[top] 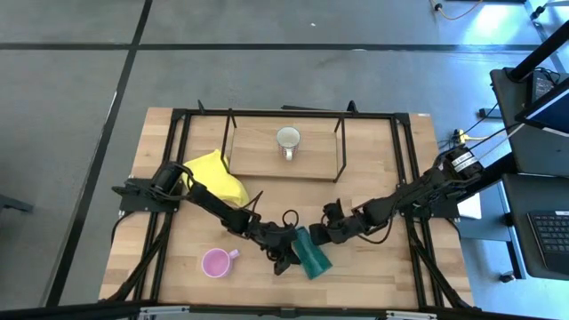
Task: Stack small to large cups/mugs on shelf
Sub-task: Put the blue cup on the shelf
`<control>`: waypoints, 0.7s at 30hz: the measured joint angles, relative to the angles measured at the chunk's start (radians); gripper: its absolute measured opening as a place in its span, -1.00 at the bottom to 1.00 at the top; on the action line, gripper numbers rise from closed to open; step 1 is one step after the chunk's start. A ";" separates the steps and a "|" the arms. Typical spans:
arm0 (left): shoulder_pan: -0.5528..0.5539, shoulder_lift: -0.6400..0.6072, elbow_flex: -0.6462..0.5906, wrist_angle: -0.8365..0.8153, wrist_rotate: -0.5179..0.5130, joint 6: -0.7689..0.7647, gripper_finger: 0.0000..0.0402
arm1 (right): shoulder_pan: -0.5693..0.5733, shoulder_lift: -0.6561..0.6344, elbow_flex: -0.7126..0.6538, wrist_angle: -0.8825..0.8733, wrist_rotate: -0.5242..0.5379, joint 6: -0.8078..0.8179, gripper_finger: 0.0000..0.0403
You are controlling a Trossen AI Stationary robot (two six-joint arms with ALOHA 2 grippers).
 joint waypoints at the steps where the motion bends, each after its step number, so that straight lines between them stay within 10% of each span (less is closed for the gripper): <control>1: -0.002 0.000 0.000 0.011 0.000 -0.002 -1.00 | -0.002 0.000 0.007 0.004 0.001 -0.005 -1.00; 21: -0.057 0.000 0.000 0.019 -0.001 0.003 -1.00 | 0.061 -0.005 0.325 -0.405 0.197 -0.159 -0.95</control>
